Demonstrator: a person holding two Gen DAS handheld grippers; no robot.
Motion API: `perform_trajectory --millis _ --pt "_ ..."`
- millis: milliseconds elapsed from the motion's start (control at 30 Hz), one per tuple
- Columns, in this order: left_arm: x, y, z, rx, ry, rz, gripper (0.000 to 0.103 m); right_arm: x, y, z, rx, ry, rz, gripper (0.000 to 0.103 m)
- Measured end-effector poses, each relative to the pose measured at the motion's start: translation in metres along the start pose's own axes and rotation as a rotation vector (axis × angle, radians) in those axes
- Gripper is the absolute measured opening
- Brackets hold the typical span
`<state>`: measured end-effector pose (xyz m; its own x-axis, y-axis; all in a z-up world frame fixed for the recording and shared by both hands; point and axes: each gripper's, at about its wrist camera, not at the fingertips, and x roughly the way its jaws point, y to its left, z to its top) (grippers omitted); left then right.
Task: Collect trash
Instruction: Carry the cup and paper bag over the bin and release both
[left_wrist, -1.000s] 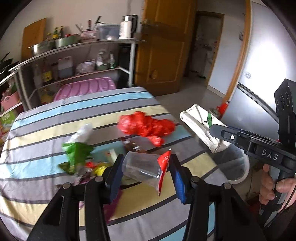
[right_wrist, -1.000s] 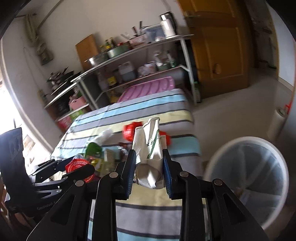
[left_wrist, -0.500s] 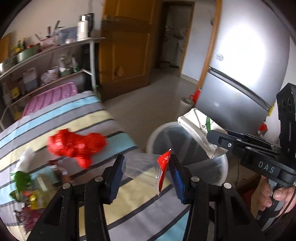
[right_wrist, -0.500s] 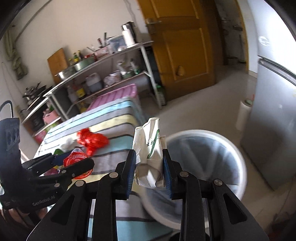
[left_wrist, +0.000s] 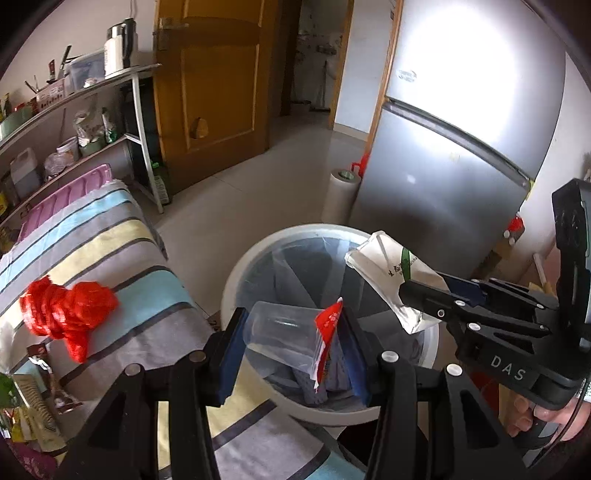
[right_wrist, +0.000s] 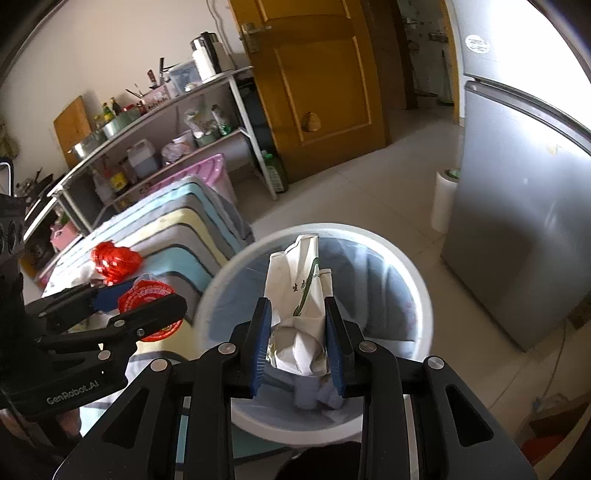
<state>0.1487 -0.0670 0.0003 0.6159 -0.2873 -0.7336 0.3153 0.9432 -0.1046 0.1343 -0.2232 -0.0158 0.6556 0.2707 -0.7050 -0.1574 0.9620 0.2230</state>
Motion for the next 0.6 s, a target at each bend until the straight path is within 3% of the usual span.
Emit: perform_trajectory --millis 233,367,600 --pt "0.016 -0.013 0.001 0.028 0.024 0.020 0.051 0.017 -0.015 -0.008 0.010 0.041 -0.048 0.030" --pt "0.019 -0.016 0.002 0.043 0.023 0.041 0.065 0.025 -0.022 -0.011 0.020 0.059 -0.075 0.032" --pt "0.020 -0.011 0.002 0.020 0.031 0.047 0.070 0.028 -0.029 -0.014 0.049 0.070 -0.083 0.038"
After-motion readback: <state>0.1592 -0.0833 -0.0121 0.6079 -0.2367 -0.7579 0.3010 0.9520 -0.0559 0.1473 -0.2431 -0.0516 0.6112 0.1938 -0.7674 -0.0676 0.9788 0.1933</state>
